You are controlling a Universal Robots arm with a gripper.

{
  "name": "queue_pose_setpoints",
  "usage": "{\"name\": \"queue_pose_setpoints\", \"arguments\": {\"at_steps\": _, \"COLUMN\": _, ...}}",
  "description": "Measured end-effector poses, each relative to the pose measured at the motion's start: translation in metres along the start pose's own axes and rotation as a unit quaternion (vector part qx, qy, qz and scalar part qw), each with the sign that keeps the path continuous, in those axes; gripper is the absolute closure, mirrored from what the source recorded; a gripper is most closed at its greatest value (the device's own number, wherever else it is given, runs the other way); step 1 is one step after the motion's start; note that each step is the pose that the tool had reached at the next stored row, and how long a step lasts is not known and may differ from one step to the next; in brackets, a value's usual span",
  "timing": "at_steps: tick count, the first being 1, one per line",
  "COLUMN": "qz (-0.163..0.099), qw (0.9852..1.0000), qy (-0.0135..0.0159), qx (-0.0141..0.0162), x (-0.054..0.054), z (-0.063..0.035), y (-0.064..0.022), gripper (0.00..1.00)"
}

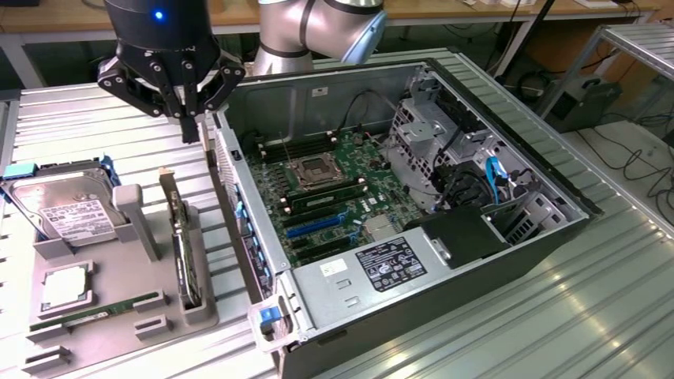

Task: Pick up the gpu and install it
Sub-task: 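Reach for the gpu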

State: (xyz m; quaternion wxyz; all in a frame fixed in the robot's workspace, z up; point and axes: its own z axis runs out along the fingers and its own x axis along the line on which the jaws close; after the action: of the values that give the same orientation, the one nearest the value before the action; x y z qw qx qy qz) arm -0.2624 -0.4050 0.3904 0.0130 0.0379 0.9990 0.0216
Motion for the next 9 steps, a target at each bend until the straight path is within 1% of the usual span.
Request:
{"name": "queue_pose_setpoints", "arguments": {"at_steps": 6, "qz": 0.0, "qw": 1.0, "qy": 0.0, "qx": 0.0, "x": 0.0001, "z": 0.0002, "y": -0.0001, "gripper": 0.89}}
{"name": "queue_pose_setpoints", "arguments": {"at_steps": 9, "qz": 0.0, "qw": 1.0, "qy": 0.0, "qx": 0.0001, "x": 0.001, "z": 0.0014, "y": -0.0021, "gripper": 0.89}}
